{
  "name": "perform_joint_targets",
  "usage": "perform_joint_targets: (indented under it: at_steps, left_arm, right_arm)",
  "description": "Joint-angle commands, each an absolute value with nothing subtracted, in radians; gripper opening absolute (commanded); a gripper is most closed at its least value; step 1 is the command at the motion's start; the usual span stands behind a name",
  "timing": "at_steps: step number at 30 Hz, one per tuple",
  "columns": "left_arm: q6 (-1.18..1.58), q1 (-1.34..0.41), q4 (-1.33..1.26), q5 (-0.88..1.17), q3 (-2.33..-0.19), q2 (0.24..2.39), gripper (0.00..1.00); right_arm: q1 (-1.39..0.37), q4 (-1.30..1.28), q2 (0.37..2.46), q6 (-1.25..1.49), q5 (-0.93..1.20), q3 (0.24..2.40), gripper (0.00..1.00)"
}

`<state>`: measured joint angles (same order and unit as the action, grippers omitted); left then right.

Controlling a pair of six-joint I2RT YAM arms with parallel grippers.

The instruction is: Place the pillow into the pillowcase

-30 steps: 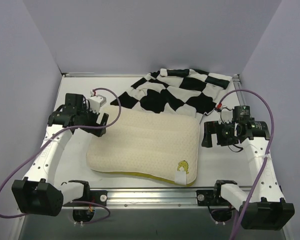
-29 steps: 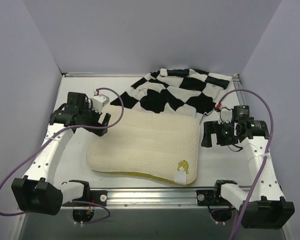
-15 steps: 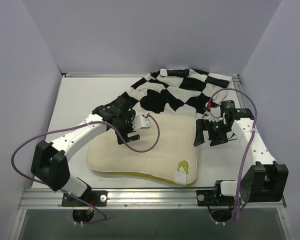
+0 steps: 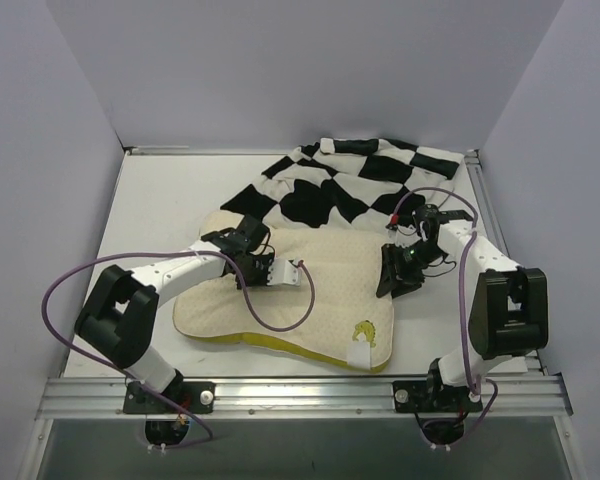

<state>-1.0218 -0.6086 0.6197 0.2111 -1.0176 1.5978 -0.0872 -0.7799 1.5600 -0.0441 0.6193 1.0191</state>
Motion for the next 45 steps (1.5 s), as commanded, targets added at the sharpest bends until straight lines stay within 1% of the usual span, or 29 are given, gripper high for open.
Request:
perform_joint_targets:
  at_steps: [1, 2, 3, 4, 5, 8, 10, 11, 13, 15, 17, 18, 19, 20, 21, 23, 24, 25, 26, 27, 28, 29, 31, 33, 34, 35, 39, 41, 45]
  left_arm:
    - [-1.043, -0.612, 0.595, 0.198, -0.974, 1.621, 0.11]
    - [-1.034, -0.612, 0.624, 0.202, -0.976, 1.611, 0.00]
    - [-1.019, -0.612, 0.638, 0.215, -0.976, 1.594, 0.00]
    - [-0.991, -0.611, 0.656, 0.230, -0.982, 1.533, 0.00]
    - [-0.973, -0.611, 0.688, 0.254, -0.983, 1.491, 0.00]
    - [-0.876, -0.611, 0.735, 0.314, -0.988, 1.301, 0.00]
    - [-0.819, -0.607, 0.759, 0.287, -0.992, 1.167, 0.00]
    - [-0.807, -0.598, 0.796, 0.270, -1.000, 1.128, 0.00]
    - [-0.795, -0.574, 0.840, 0.221, -1.008, 1.031, 0.00]
    - [-0.804, -0.502, 0.905, 0.198, -1.008, 0.980, 0.00]
    - [-0.850, -0.425, 0.939, 0.180, -0.988, 0.924, 0.00]
    - [-0.870, -0.340, 0.942, 0.178, -0.958, 0.910, 0.00]
    - [-0.909, -0.298, 0.940, 0.181, -0.941, 0.894, 0.00]
    - [-0.928, -0.257, 0.930, 0.186, -0.924, 0.894, 0.00]
    - [-0.946, -0.162, 0.924, 0.198, -0.885, 0.894, 0.00]
    - [-0.983, -0.082, 0.875, 0.210, -0.844, 0.923, 0.00]
    - [-0.989, -0.054, 0.859, 0.209, -0.830, 0.937, 0.01]
    - [-0.992, -0.011, 0.848, 0.210, -0.813, 0.969, 0.16]
    - [-0.989, -0.006, 0.844, 0.230, -0.815, 0.983, 0.37]
    - [-0.968, 0.029, 0.845, 0.250, -0.822, 0.995, 0.69]
    - [-0.954, 0.043, 0.847, 0.285, -0.856, 0.996, 0.79]
    - [-0.939, 0.044, 0.853, 0.314, -0.876, 0.994, 0.97]
    - [-0.902, 0.029, 0.870, 0.431, -0.955, 0.994, 0.98]
    - [-0.830, -0.001, 0.871, 0.500, -1.005, 1.041, 0.98]
    - [-0.812, -0.046, 0.868, 0.506, -1.021, 1.066, 0.97]
    - [-0.795, -0.114, 0.862, 0.506, -1.044, 1.092, 0.98]
    - [-0.735, -0.233, 0.711, 0.485, -1.002, 1.219, 0.98]
    - [-0.732, -0.279, 0.606, 0.463, -0.967, 1.265, 0.97]
    - [-0.732, -0.313, 0.451, 0.416, -0.925, 1.434, 0.97]
  right_arm:
    - [-0.092, -0.795, 1.565, -0.026, 0.695, 1.032, 0.34]
    - [-0.094, -0.795, 1.554, -0.025, 0.706, 1.037, 0.21]
    - [-0.092, -0.795, 1.540, -0.020, 0.733, 1.038, 0.15]
    - [-0.095, -0.796, 1.508, -0.017, 0.744, 1.051, 0.09]
    - [-0.109, -0.796, 1.490, -0.014, 0.753, 1.060, 0.00]
    - [-0.174, -0.787, 1.416, -0.006, 0.769, 1.136, 0.00]
    - [-0.224, -0.763, 1.387, 0.000, 0.767, 1.208, 0.00]
    - [-0.283, -0.752, 1.382, 0.023, 0.761, 1.233, 0.00]
    - [-0.348, -0.717, 1.390, 0.038, 0.730, 1.284, 0.00]
    - [-0.434, -0.700, 1.417, 0.038, 0.698, 1.353, 0.00]
    - [-0.480, -0.680, 1.494, 0.034, 0.664, 1.422, 0.00]
    - [-0.523, -0.667, 1.564, 0.032, 0.652, 1.445, 0.00]
    - [-0.538, -0.657, 1.603, 0.032, 0.637, 1.466, 0.00]
    - [-0.551, -0.646, 1.646, 0.037, 0.608, 1.495, 0.00]
    - [-0.563, -0.632, 1.728, 0.044, 0.594, 1.541, 0.00]
    - [-0.565, -0.612, 1.817, 0.080, 0.581, 1.610, 0.00]
    - [-0.565, -0.611, 1.903, 0.090, 0.577, 1.682, 0.00]
    - [-0.565, -0.609, 1.943, 0.098, 0.569, 1.713, 0.00]
    - [-0.565, -0.606, 1.977, 0.112, 0.568, 1.741, 0.00]
    - [-0.565, -0.601, 2.037, 0.118, 0.565, 1.796, 0.00]
    - [-0.565, -0.603, 2.063, 0.129, 0.566, 1.819, 0.00]
    - [-0.566, -0.604, 2.084, 0.133, 0.575, 1.844, 0.00]
    - [-0.575, -0.603, 2.120, 0.143, 0.586, 1.868, 0.00]
    - [-0.584, -0.601, 2.122, 0.141, 0.604, 1.864, 0.00]
    - [-0.589, -0.600, 2.120, 0.144, 0.613, 1.849, 0.00]
    - [-0.595, -0.598, 2.115, 0.144, 0.629, 1.842, 0.00]
    - [-0.603, -0.591, 2.100, 0.147, 0.647, 1.816, 0.00]
    - [-0.603, -0.591, 2.100, 0.147, 0.655, 1.821, 0.00]
    - [-0.603, -0.594, 2.097, 0.158, 0.686, 1.830, 0.00]
